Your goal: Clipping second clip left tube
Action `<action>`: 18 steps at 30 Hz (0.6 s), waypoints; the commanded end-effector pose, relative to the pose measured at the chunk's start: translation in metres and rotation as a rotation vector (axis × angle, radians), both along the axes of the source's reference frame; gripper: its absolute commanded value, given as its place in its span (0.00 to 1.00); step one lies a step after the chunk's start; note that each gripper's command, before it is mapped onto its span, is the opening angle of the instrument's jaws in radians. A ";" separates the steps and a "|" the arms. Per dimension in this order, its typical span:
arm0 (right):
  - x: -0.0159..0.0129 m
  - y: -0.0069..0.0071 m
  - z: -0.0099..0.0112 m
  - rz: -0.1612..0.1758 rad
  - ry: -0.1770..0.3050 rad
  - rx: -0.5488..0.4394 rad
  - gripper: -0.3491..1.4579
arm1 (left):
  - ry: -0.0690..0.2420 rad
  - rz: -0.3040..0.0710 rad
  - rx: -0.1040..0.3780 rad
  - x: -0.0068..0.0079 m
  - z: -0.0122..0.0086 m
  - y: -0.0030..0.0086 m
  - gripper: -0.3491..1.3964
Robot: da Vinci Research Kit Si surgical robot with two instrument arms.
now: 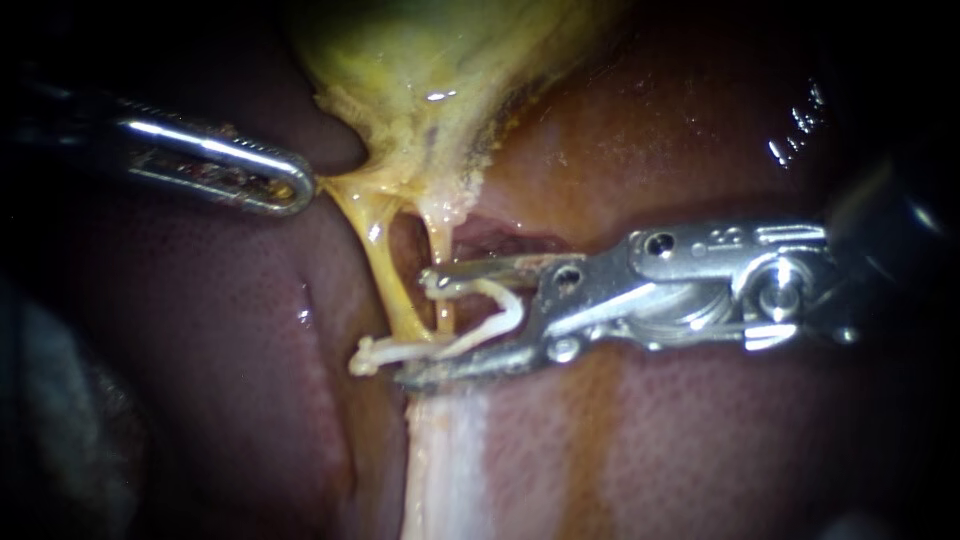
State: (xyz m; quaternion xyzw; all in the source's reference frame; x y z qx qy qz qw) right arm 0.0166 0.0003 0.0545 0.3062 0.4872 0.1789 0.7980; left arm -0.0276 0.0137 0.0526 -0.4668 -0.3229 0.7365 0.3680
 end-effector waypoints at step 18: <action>0.0025 -0.0004 0.0032 0.000 0.054 0.070 0.46 | -0.001 0.001 0.001 -0.0002 0.0000 0.0000 0.00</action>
